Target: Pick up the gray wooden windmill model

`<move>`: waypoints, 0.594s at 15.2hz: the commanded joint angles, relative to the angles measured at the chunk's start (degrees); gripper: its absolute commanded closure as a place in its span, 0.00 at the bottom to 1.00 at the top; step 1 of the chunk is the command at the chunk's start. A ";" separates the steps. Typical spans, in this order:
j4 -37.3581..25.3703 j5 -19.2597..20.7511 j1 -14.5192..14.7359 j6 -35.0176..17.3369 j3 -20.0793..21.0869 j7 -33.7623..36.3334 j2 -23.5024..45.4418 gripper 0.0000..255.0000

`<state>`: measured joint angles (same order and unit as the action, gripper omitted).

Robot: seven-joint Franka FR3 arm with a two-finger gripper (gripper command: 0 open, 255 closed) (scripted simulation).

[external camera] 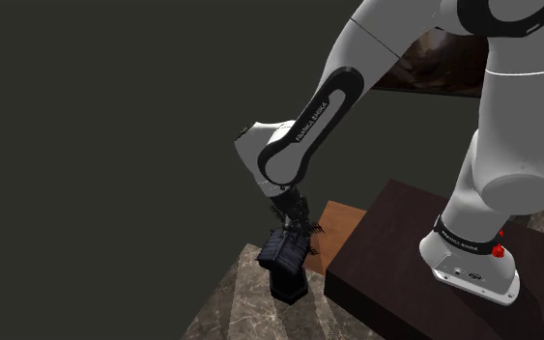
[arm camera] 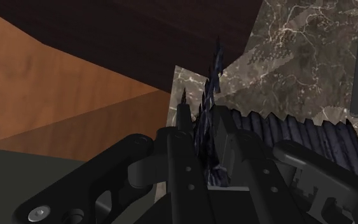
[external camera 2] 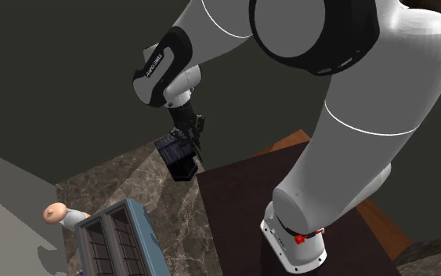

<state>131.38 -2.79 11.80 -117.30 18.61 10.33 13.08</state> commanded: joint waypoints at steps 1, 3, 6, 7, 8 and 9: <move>-0.09 -0.38 -0.13 1.32 0.13 -0.23 -1.31 1.00; -0.31 -0.77 -0.24 2.77 0.24 -0.41 -2.59 1.00; -0.74 -1.30 -0.37 4.97 0.37 -0.67 -4.43 1.00; -0.91 -1.47 -0.41 5.71 0.40 -0.75 -5.03 1.00; -1.09 -1.63 -0.45 6.46 0.43 -0.82 -5.61 1.00; -1.29 -1.79 -0.49 7.20 0.46 -0.90 -6.19 1.00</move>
<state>130.46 -4.44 11.39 -110.98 19.08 9.57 7.50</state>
